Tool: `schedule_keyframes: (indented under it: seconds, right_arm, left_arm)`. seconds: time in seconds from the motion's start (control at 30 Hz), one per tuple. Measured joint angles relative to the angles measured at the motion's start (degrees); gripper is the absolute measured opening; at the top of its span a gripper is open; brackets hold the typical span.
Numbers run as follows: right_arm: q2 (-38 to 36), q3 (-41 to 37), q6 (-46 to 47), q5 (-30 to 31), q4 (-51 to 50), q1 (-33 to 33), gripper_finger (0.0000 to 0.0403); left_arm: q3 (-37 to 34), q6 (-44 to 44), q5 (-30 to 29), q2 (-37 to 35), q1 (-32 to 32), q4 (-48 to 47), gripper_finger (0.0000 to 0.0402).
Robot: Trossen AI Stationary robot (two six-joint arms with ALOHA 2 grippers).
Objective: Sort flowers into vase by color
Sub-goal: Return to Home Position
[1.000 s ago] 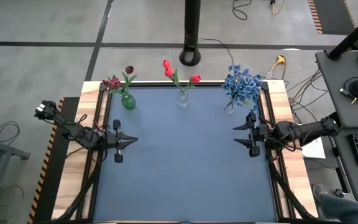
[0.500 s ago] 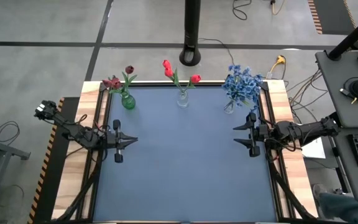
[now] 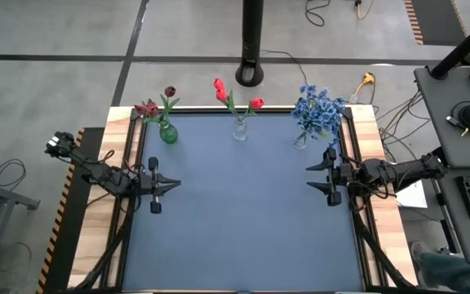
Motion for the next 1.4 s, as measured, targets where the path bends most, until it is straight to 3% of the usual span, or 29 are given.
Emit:
schedule_keyframes:
  seconds: [1.4]
  right_arm:
    - [0.00,0.00,0.00,0.01,0.01,0.00,0.0219]
  left_arm:
    - [0.00,0.02,0.02,0.00,0.02,-0.02,0.0006]
